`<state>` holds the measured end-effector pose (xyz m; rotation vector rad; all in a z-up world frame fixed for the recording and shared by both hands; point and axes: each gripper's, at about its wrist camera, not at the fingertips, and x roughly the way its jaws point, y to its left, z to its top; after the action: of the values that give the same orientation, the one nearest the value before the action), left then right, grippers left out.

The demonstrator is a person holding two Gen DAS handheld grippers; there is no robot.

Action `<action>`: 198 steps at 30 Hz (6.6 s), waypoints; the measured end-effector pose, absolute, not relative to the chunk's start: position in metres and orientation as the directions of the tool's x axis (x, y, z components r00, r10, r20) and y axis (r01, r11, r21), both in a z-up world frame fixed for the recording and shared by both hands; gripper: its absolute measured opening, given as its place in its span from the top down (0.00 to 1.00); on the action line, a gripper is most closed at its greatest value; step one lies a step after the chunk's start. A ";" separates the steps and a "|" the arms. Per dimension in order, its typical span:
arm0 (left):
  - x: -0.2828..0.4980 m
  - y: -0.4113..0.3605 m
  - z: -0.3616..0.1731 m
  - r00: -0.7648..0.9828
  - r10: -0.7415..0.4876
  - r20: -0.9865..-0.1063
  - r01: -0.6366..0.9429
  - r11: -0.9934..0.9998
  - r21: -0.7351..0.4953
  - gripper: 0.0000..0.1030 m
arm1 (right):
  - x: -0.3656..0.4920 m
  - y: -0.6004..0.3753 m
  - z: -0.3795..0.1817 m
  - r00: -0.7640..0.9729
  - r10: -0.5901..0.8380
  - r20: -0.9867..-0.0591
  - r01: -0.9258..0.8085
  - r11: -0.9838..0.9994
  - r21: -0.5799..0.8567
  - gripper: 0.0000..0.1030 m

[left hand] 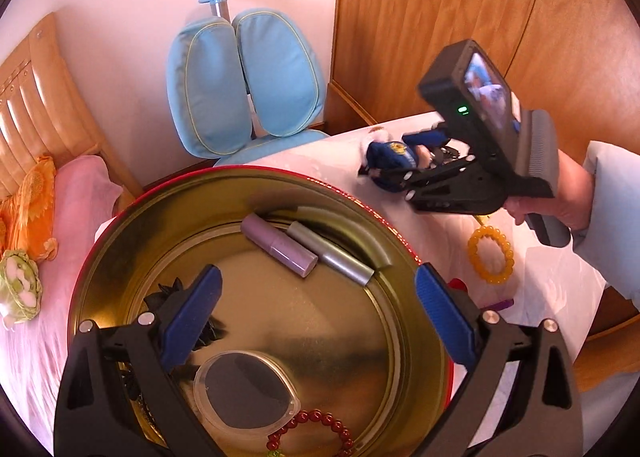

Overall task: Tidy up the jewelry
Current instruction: 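Reach the right gripper to the blue plush police doll and grasp it, then lower the doll into the red tin and open the right gripper, then move the right gripper to the yellow tube and close on it, then carry the yellow tube into the red tin and open the right gripper, then move the right gripper to the black pearl bow hair clip and close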

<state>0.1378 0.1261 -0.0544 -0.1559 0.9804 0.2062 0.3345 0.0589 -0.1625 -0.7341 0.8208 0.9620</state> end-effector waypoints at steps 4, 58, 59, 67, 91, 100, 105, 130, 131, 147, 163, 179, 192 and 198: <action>0.132 0.126 -0.052 0.549 0.104 -0.829 -0.250 0.967 -0.044 0.08 | 0.327 0.039 -0.145 0.328 0.450 -0.831 -0.901 0.413 -0.133 0.53; 0.009 0.145 -0.032 0.598 0.188 -0.779 -0.375 0.925 -0.066 0.08 | 0.199 0.023 -0.065 0.316 0.627 -0.712 -0.891 0.453 0.004 0.10; 0.011 0.141 -0.031 0.604 0.176 -0.777 -0.365 0.928 -0.074 0.08 | 0.206 0.015 -0.066 0.330 0.617 -0.715 -0.879 0.478 0.007 0.10; 0.043 0.104 -0.031 0.617 0.082 -0.782 -0.260 0.960 -0.106 0.08 | 0.258 -0.032 -0.093 0.395 0.511 -0.764 -0.783 0.621 0.011 0.10; 0.240 0.052 -0.049 0.543 -0.047 -0.839 0.085 0.996 -0.001 0.08 | 0.345 -0.030 -0.178 0.341 0.371 -0.864 -0.737 0.675 -0.001 0.10; 0.243 0.049 -0.054 0.529 -0.056 -0.846 0.098 0.995 -0.005 0.08 | 0.341 -0.034 -0.177 0.322 0.372 -0.871 -0.746 0.666 0.009 0.79; 0.241 0.046 -0.055 0.528 -0.061 -0.847 0.105 0.994 -0.006 0.08 | 0.328 -0.041 -0.162 0.357 0.388 -0.850 -0.758 0.652 -0.020 0.79; 0.047 0.108 -0.015 0.562 0.235 -0.793 -0.254 0.962 0.105 0.08 | 0.173 0.002 -0.038 0.255 0.663 -0.703 -0.929 0.371 0.012 0.79; 0.035 0.115 -0.014 0.552 0.255 -0.794 -0.283 0.953 0.110 0.08 | 0.164 0.010 -0.040 0.231 0.668 -0.707 -0.940 0.341 0.015 0.79; -0.063 0.178 -0.042 0.483 0.291 -0.825 -0.467 0.884 0.039 0.08 | 0.055 0.142 -0.109 -0.098 0.434 -0.896 -0.995 -0.025 0.097 0.78; -0.028 0.135 -0.022 0.564 0.239 -0.791 -0.361 0.932 0.025 0.08 | 0.114 0.058 -0.060 0.095 0.622 -0.777 -0.966 0.245 0.078 0.07; 0.062 0.024 -0.011 0.601 0.077 -0.796 -0.111 0.994 0.012 0.08 | 0.214 -0.112 -0.062 0.311 0.571 -0.760 -0.795 0.594 0.121 0.07; 0.140 -0.042 -0.018 0.605 0.063 -0.794 -0.115 0.993 -0.008 0.08 | 0.286 -0.165 -0.085 0.321 0.554 -0.768 -0.789 0.605 0.107 0.07; 0.194 -0.047 -0.035 0.582 0.020 -0.813 -0.065 0.998 -0.022 0.08 | 0.329 -0.138 -0.105 0.305 0.541 -0.784 -0.824 0.562 0.067 0.07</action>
<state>0.1935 -0.0466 -0.0352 -0.0519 0.9486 0.0499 0.3286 -0.1379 -0.1051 -0.3823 0.8615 0.9330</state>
